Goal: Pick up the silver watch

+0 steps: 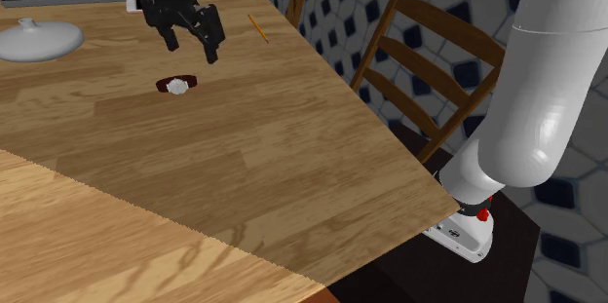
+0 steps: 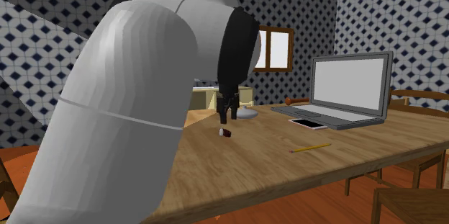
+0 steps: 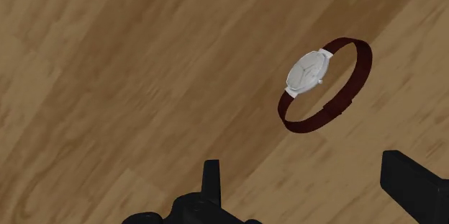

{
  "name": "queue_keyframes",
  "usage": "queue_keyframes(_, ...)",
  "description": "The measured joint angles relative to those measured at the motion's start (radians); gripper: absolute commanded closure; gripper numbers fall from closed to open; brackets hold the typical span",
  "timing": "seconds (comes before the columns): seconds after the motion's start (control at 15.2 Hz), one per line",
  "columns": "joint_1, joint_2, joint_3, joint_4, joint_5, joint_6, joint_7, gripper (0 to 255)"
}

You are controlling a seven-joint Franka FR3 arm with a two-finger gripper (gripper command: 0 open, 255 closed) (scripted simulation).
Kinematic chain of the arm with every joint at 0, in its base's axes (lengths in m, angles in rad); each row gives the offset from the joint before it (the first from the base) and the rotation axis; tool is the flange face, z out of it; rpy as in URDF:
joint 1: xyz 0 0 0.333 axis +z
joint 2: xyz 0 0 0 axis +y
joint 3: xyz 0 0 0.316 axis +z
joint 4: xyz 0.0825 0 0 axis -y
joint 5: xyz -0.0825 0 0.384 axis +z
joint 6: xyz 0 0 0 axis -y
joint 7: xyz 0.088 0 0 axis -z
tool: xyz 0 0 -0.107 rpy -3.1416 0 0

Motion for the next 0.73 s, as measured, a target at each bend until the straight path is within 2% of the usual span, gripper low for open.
queue_keyframes(0.2, 0.017, 0.035, -0.011, 0.014, -0.023, 0.013, 0.027, 0)
queue_keyframes(0.53, 0.007, 0.035, -0.014, -0.055, -0.026, 0.08, 0.038, 0)
queue_keyframes(0.59, 0.008, 0.037, -0.015, -0.054, -0.027, 0.082, 0.038, 255)
queue_keyframes(0.73, 0.009, 0.039, -0.015, -0.053, -0.028, 0.083, 0.038, 255)
